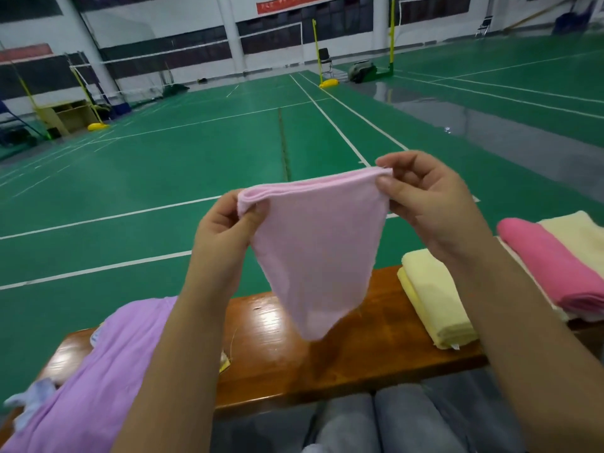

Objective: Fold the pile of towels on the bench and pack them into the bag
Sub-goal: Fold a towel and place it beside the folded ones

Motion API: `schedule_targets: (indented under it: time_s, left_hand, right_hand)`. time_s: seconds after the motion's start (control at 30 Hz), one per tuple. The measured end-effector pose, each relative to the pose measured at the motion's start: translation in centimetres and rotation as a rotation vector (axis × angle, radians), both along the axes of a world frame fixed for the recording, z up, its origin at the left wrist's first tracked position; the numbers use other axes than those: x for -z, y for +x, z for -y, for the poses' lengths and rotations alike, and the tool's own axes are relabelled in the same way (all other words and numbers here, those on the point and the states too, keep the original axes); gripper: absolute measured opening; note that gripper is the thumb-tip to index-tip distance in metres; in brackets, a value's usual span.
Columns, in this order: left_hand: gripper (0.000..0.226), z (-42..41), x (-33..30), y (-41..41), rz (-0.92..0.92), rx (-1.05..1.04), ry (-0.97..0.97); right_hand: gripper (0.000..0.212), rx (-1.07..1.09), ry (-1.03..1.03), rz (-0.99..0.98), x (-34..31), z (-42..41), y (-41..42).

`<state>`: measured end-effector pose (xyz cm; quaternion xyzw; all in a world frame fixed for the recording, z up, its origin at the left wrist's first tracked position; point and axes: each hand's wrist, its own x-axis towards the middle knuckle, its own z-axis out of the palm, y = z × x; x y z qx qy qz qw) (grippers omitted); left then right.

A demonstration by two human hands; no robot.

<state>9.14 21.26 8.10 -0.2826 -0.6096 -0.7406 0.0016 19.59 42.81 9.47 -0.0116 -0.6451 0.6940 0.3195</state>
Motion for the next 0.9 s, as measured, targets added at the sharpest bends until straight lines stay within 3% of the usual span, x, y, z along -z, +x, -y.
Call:
schedule_targets:
  time_s: [0.13,0.2,0.37,0.5,0.57,0.67,0.77,0.9]
  left_hand:
    - [0.018,1.7,2.8,0.9,-0.022,0.118,-0.048]
    - [0.011,2.3,5.8,1.9,0.052,0.144,-0.111]
    - [0.016,4.0,13.9,5.3,0.301,0.182,-0.428]
    - [0.017,5.2,17.3,8.0,0.457,0.291,-0.555]
    - [0.013,5.7,17.5,8.6,0.499,0.338,-0.565]
    - [0.019,6.4,17.2,8.4,0.527,0.367,-0.622]
    - [0.016,6.1,16.3,7.7,0.495,0.355,-0.656]
    - [0.015,3.7,15.4,5.6,0.512,0.239,-0.62]
  right_hand:
    - [0.022,-0.056,0.023,0.004,1.4,0.4,1.8]
    - [0.019,-0.094,-0.042,0.078,4.5,0.5,2.8]
    - [0.021,-0.183,-0.043,0.522,14.9,0.6,6.3]
    - [0.017,-0.3,-0.237,0.751,19.0,1.0,9.4]
    - [0.019,-0.333,-0.281,0.786,19.2,0.7,10.1]
    - [0.041,-0.386,-0.288,0.791,18.7,0.2,10.3]
    - [0.022,-0.357,-0.276,0.771,17.8,0.0,9.5]
    - [0.016,-0.254,-0.165,0.77,17.1,-0.9,6.3]
